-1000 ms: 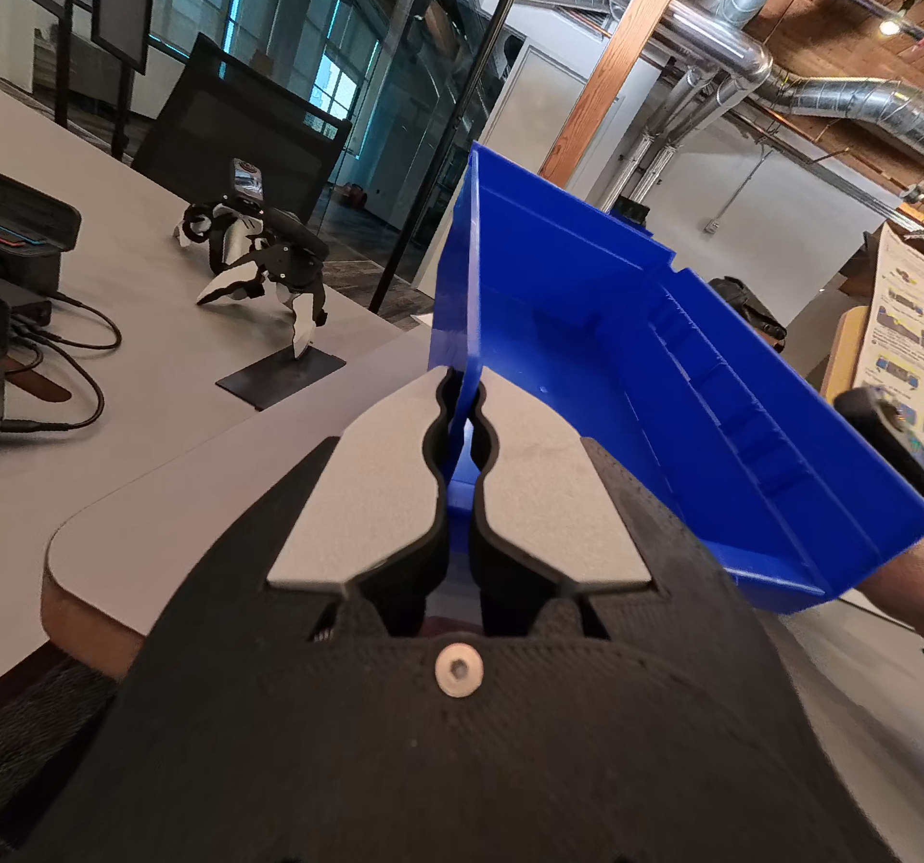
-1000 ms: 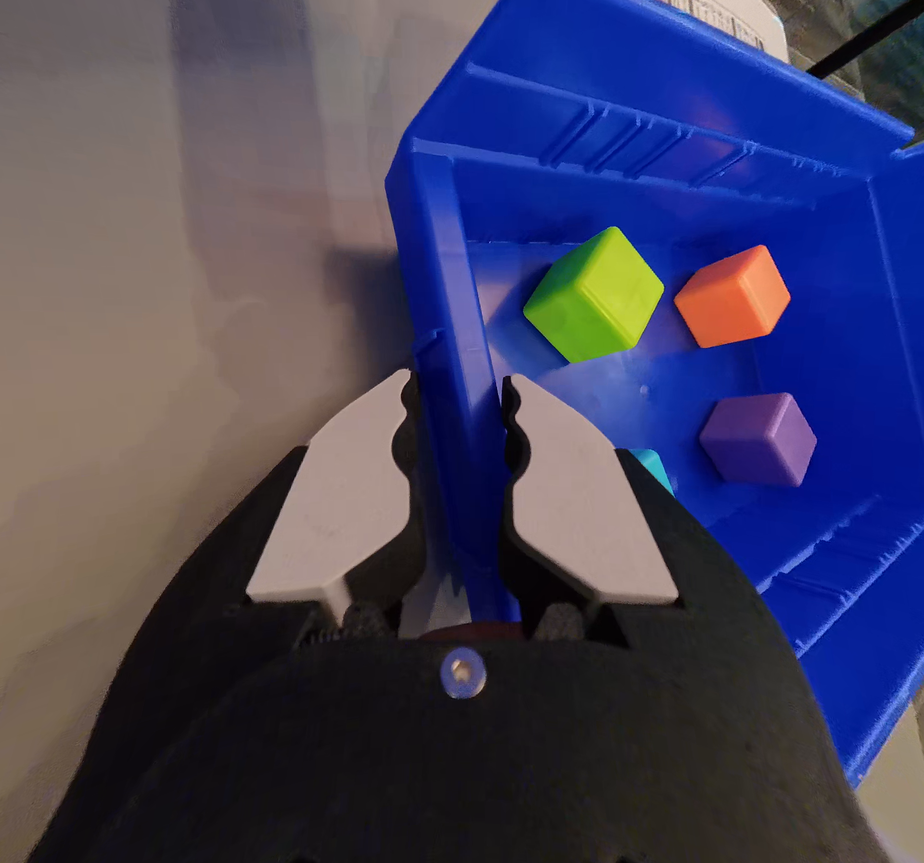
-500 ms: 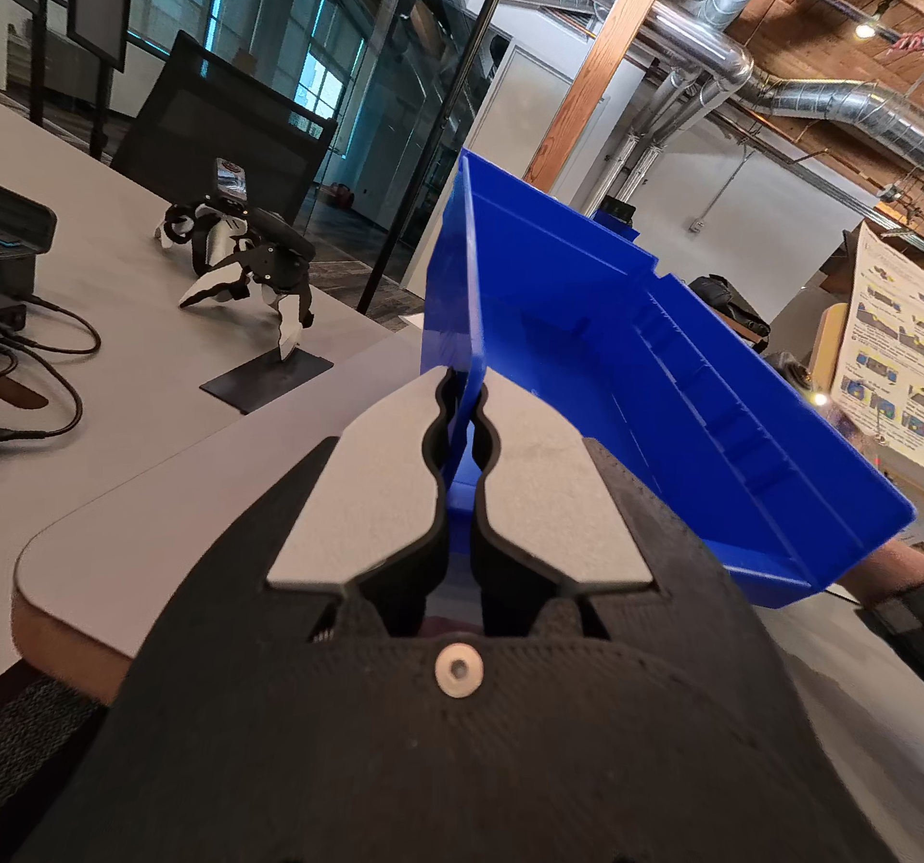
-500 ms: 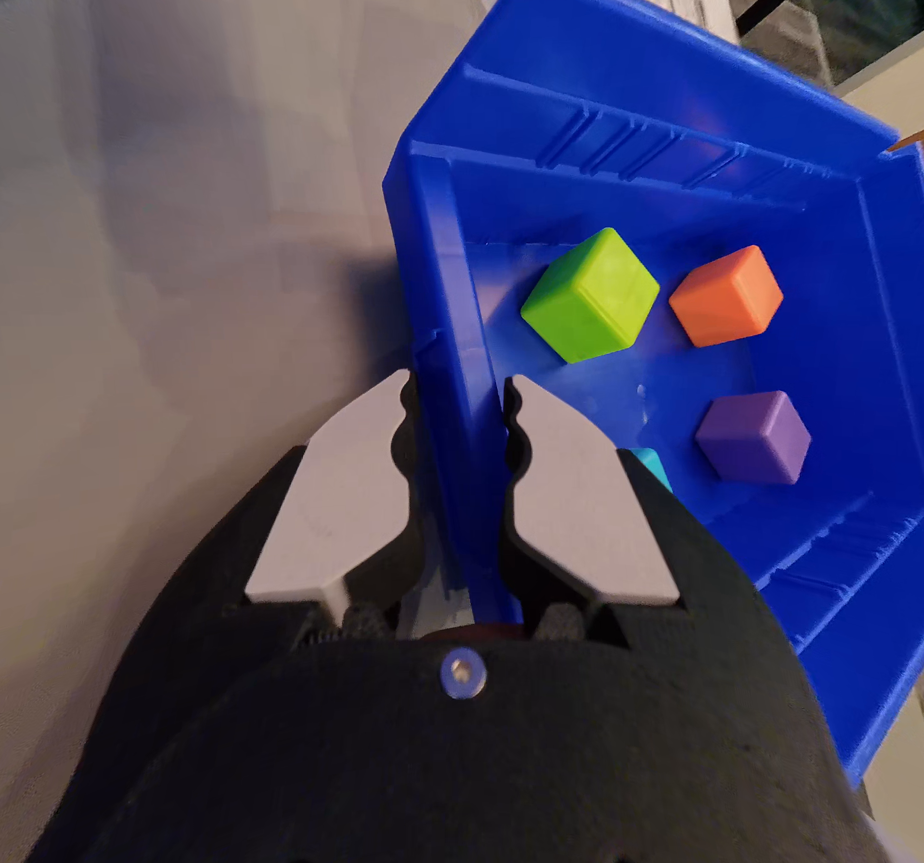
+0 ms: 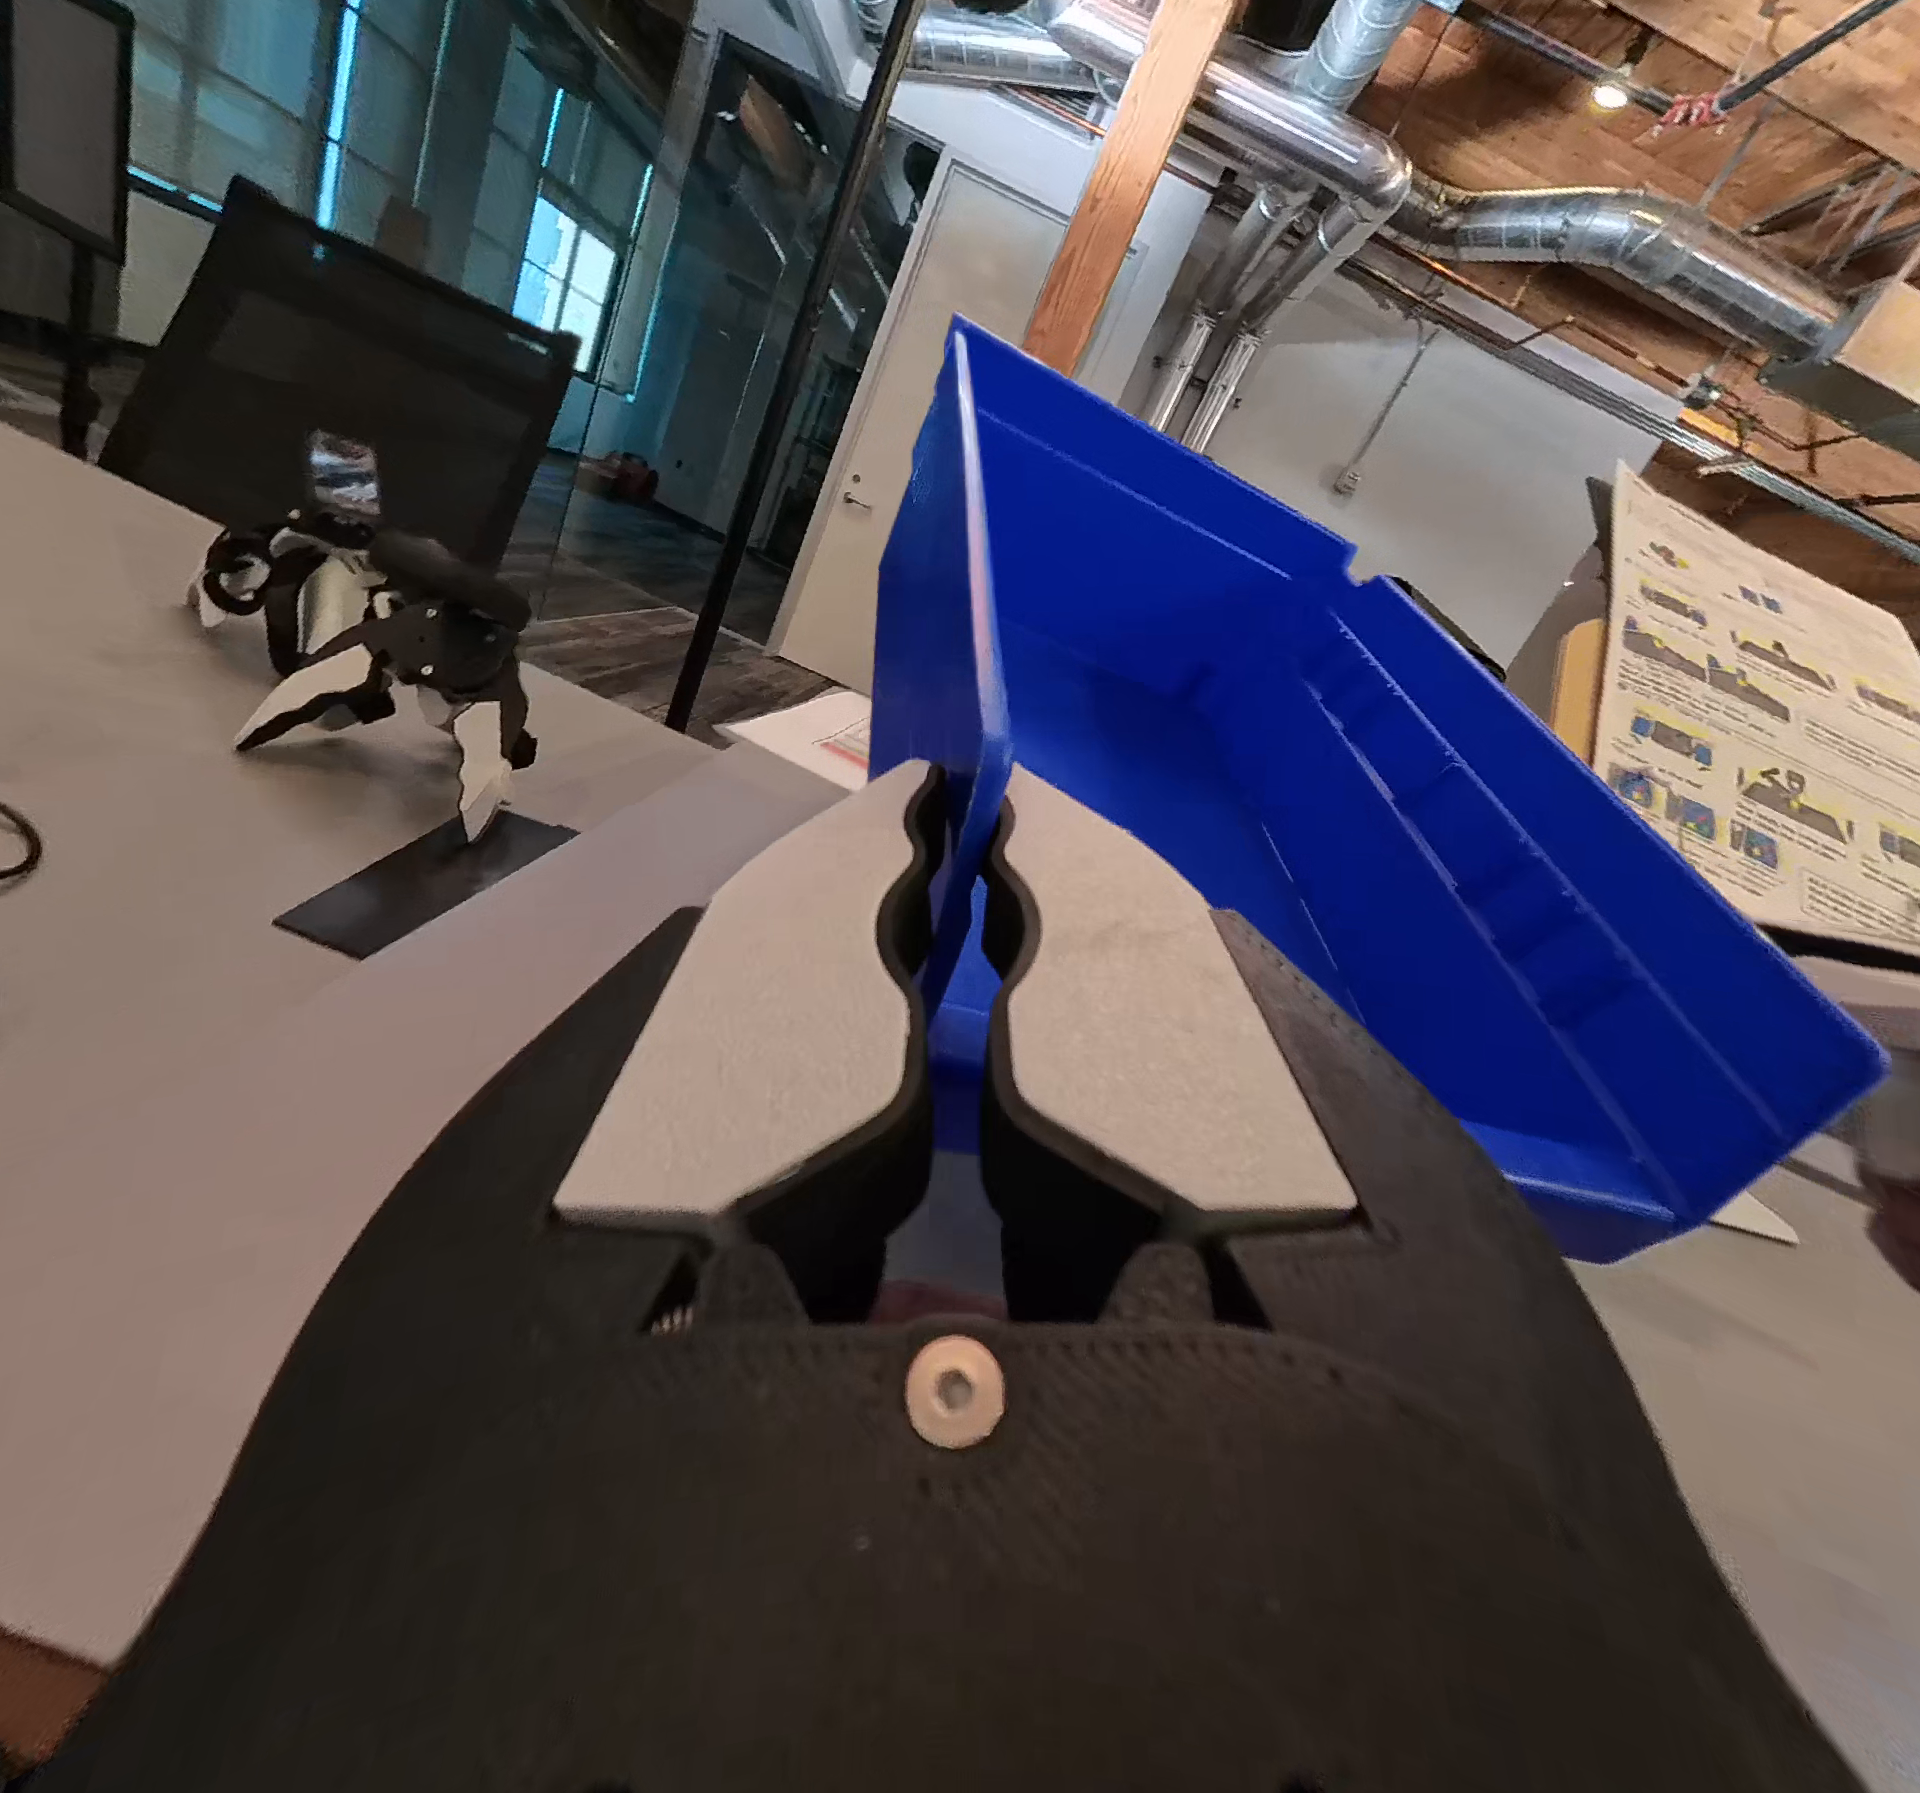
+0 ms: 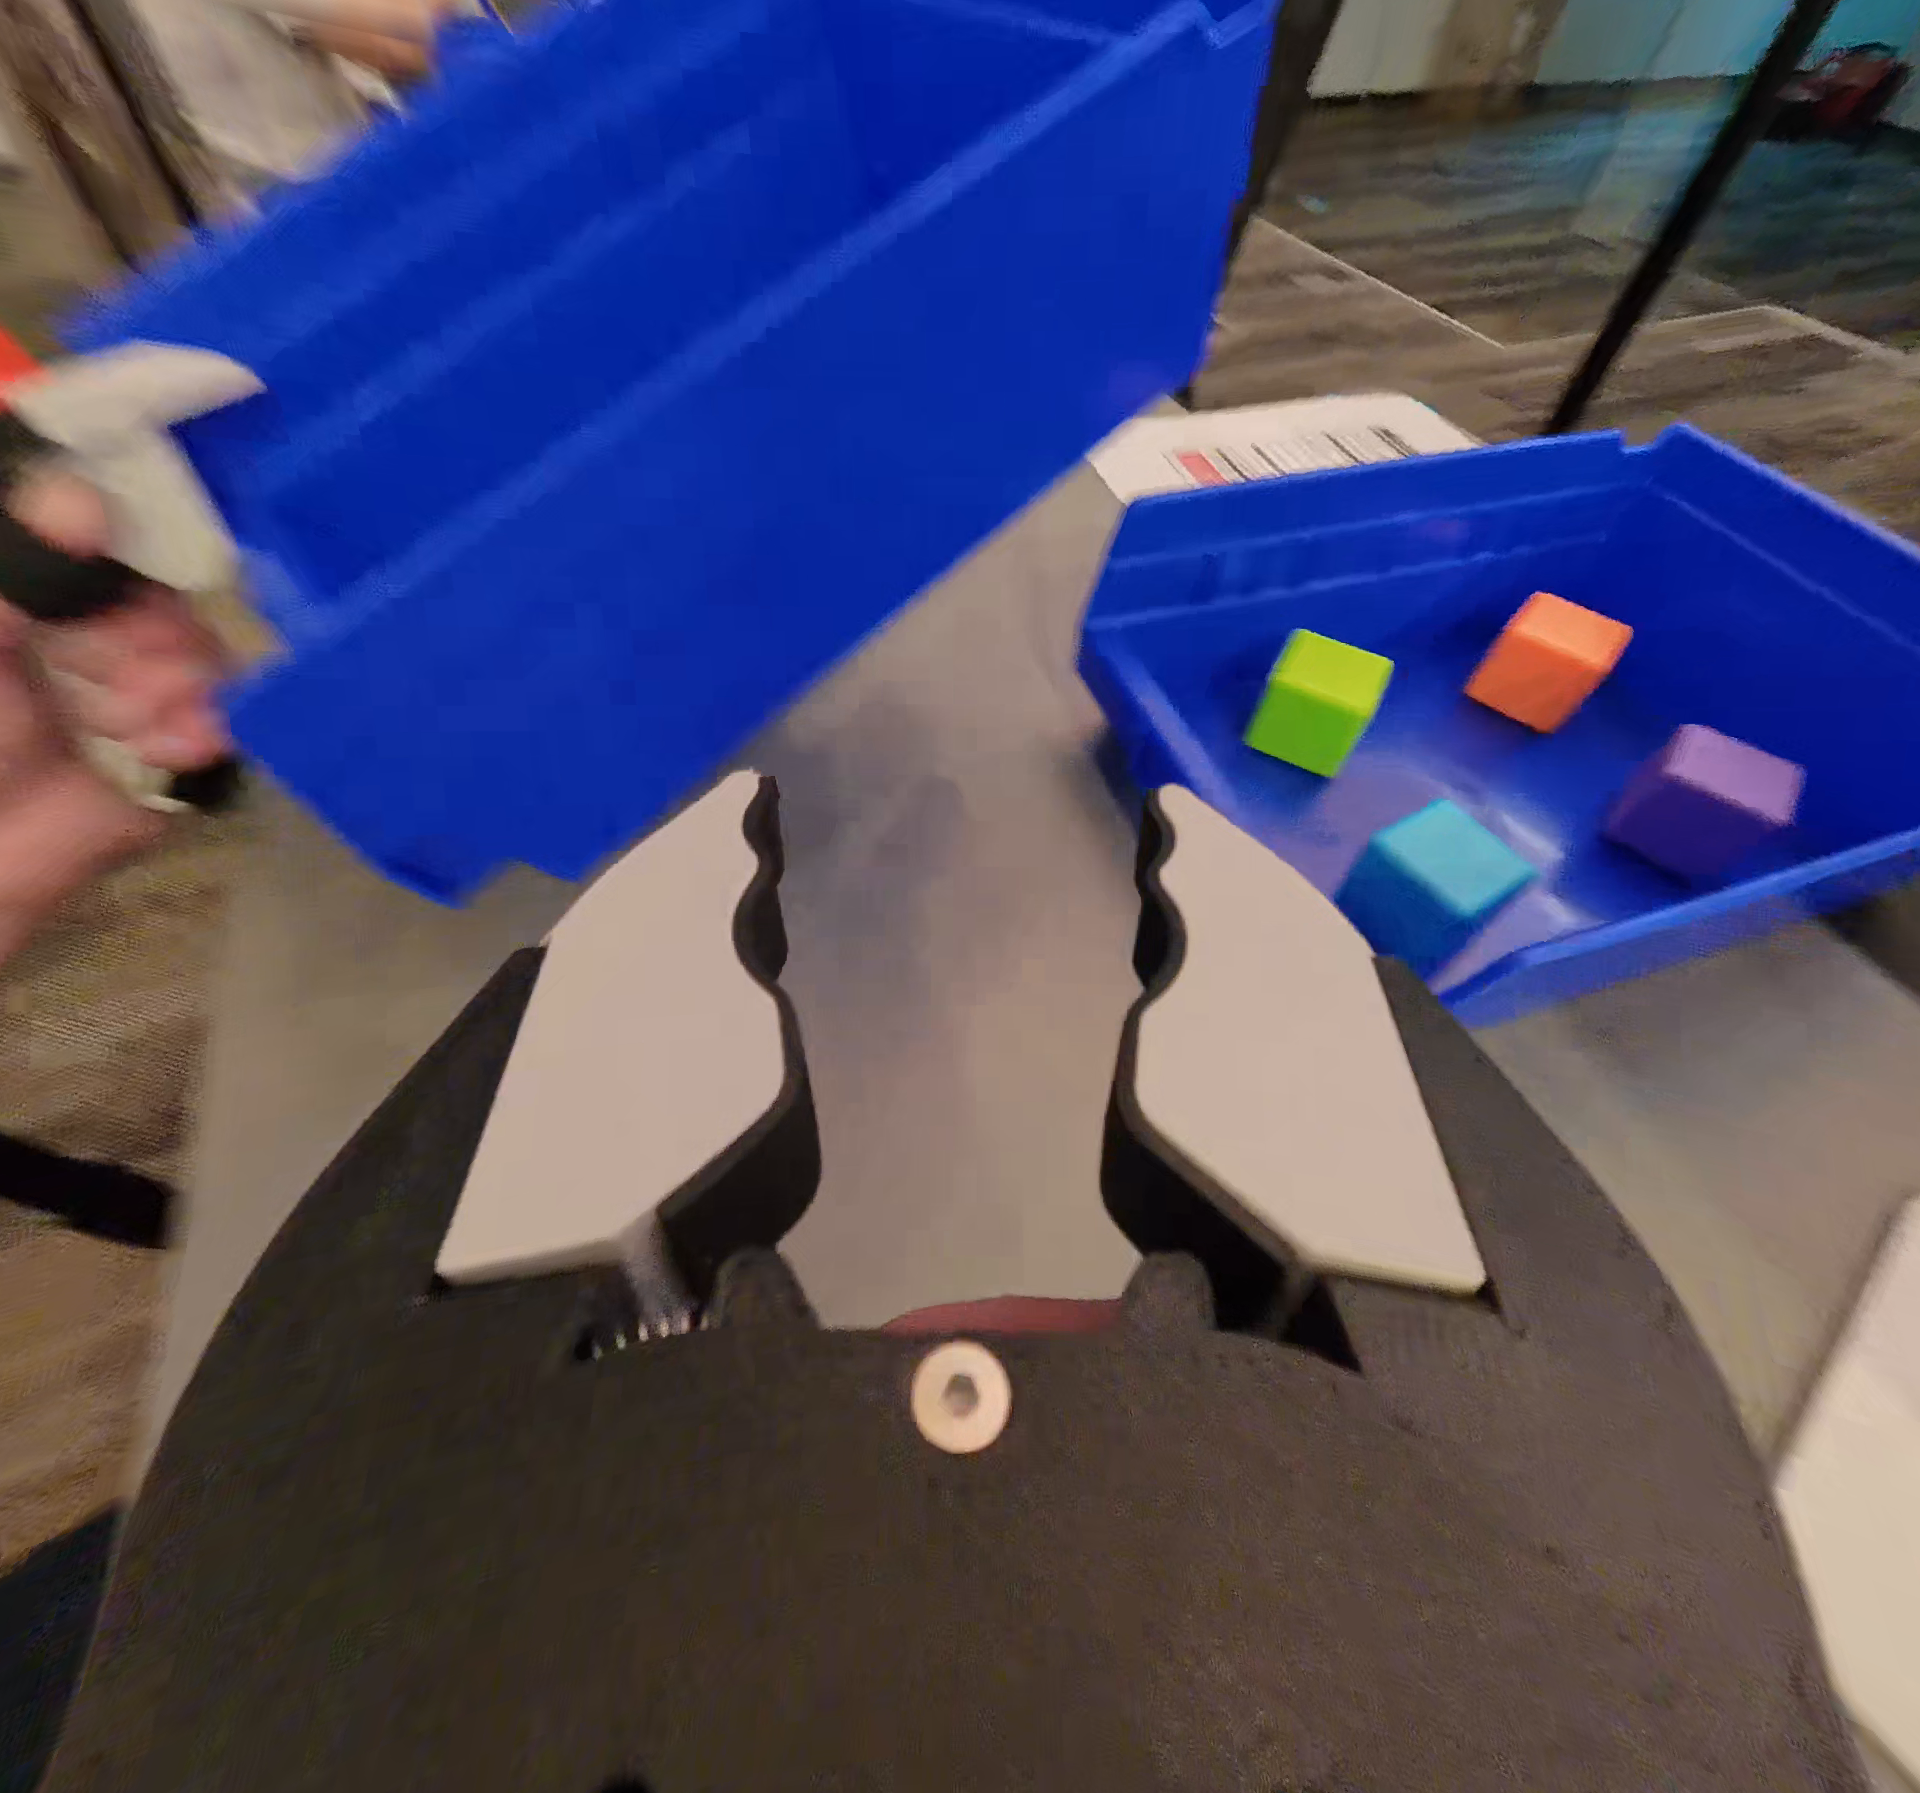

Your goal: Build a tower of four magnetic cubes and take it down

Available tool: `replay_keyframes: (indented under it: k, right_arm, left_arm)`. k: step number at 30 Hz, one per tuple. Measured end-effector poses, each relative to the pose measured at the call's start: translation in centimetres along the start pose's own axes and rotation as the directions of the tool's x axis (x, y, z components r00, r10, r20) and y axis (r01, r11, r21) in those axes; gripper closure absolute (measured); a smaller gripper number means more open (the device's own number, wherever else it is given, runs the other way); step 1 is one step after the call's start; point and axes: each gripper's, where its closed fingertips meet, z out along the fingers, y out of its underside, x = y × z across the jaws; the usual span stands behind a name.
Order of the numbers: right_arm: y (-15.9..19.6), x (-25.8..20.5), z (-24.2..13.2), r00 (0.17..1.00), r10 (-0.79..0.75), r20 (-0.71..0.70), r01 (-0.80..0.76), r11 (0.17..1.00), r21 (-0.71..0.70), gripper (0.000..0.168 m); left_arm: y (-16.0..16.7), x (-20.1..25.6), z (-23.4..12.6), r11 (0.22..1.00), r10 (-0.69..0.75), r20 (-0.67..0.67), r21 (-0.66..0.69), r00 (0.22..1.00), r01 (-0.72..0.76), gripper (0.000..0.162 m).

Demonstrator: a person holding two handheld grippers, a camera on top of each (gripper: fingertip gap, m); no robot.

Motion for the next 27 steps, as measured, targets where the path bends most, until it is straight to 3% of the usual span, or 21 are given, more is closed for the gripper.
replay_keyframes:
  k: [8,18,27]
  right_arm:
    - [-2.1,-5.4,-7.4,0.990,0.111,0.088,-0.123,0.982,0.144,0.086]
    - [1.8,-4.1,-18.6,0.980,0.102,-0.170,-0.062,0.972,0.227,0.080]
    - [6.3,-1.4,-28.7,0.881,0.157,-0.445,-0.039,0.964,0.264,0.083]
  left_arm:
    - [-0.7,7.5,1.4,0.999,0.030,-0.127,0.022,0.991,-0.027,0.158]
    - [2.9,22.1,2.3,0.997,0.014,-0.393,-0.065,0.920,-0.042,0.158]
    - [9.0,36.4,1.8,0.978,-0.053,-0.612,-0.190,0.789,-0.082,0.158]
